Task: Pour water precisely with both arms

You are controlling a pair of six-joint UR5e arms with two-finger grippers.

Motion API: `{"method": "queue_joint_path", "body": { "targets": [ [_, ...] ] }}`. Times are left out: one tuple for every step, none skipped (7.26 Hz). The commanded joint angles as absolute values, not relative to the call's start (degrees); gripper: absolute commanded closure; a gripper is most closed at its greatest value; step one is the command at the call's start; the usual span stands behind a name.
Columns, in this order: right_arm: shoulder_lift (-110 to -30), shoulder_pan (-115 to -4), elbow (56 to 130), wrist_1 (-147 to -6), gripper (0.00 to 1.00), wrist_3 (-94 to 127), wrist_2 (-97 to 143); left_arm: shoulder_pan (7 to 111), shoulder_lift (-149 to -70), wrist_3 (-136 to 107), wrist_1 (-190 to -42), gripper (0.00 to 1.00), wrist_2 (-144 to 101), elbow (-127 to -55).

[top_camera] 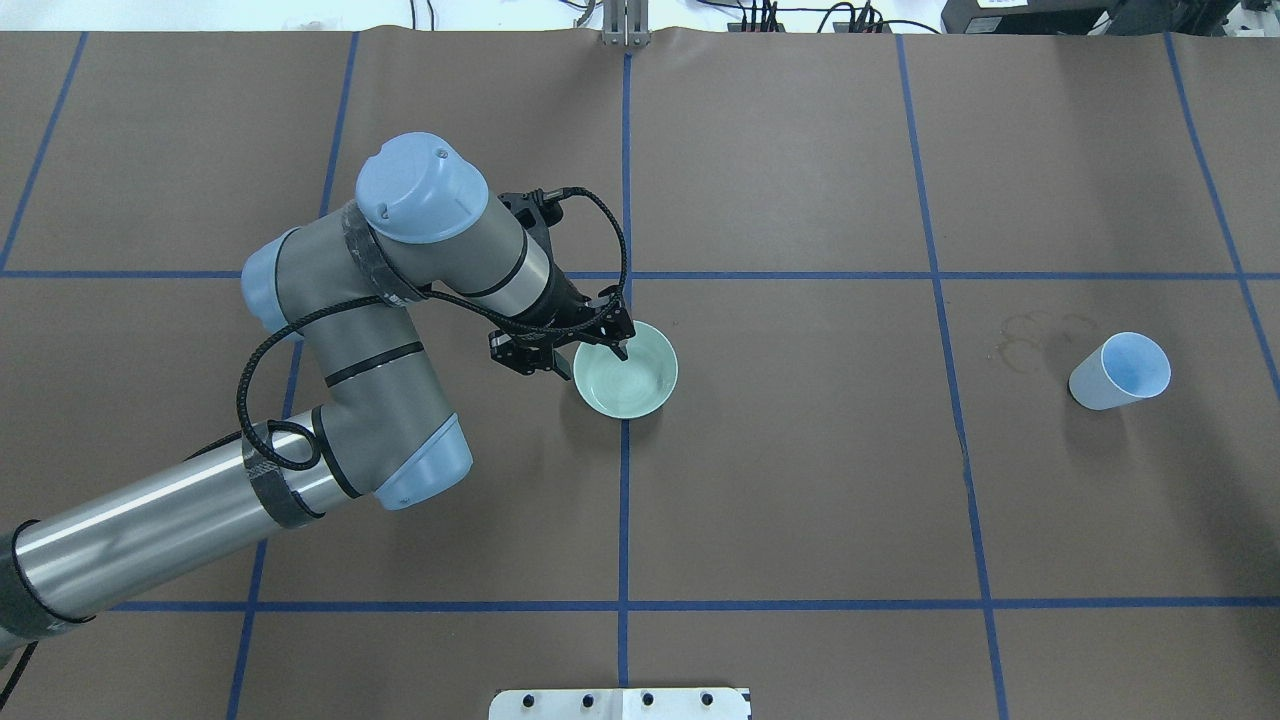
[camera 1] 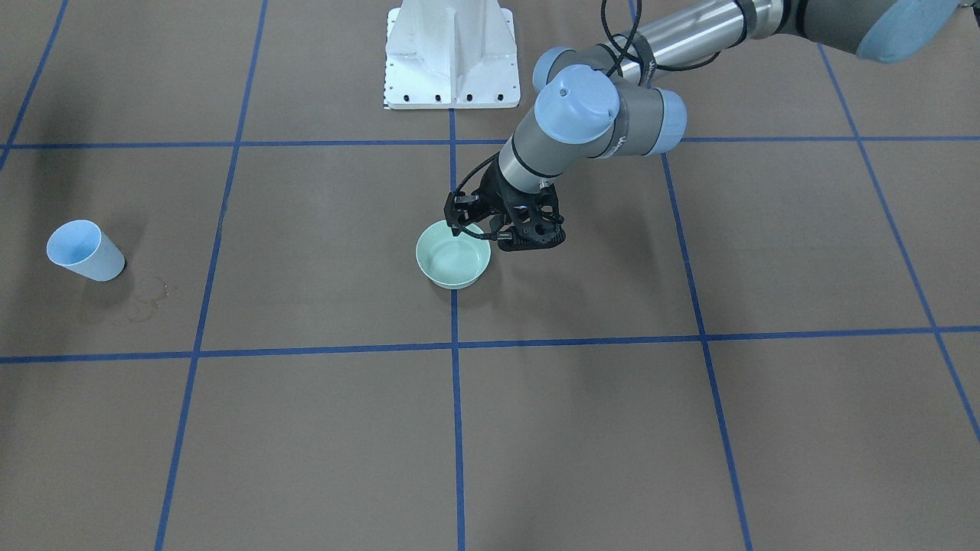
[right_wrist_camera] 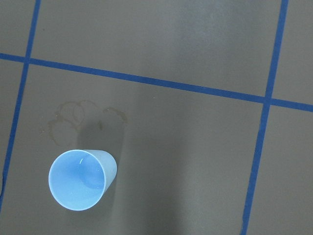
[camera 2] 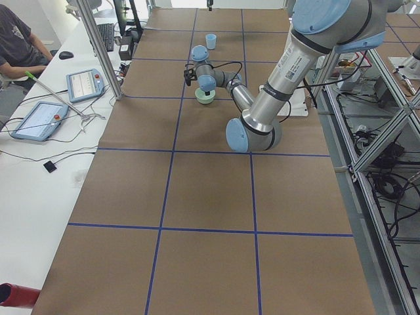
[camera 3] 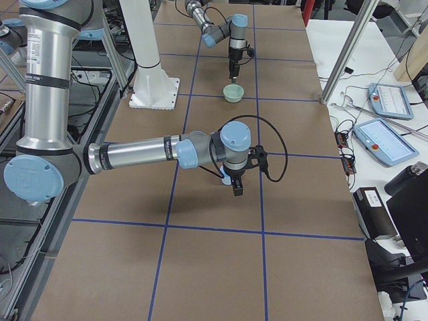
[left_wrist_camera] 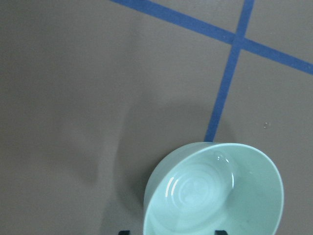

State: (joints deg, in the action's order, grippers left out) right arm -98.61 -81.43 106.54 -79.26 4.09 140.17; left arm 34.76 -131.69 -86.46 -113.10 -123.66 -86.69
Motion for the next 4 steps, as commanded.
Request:
{"method": "queue_joint_path", "body": {
  "targets": [
    [-105.4,-76.6,106.2,-51.4,0.0,13.1,139.6,35.0,-131.6,-86.5,-113.0,0.3,-123.6,-87.5],
    [-107.3,-71.8,105.7,-41.4,0.0,16.8,138.3,35.3,-131.3,-86.5,-113.0,0.3,-123.7,-87.6],
    [-108.9,-68.2,105.2,-33.9,0.0,17.5,135.1,35.8,-131.1,-86.5,-113.0,0.3,-123.7,-87.6],
    [-110.2,-67.3,105.1,-33.0,0.0,17.5,132.2,36.1,-131.0,-86.5,-113.0,0.29,-123.6,-87.5]
  ]
}}
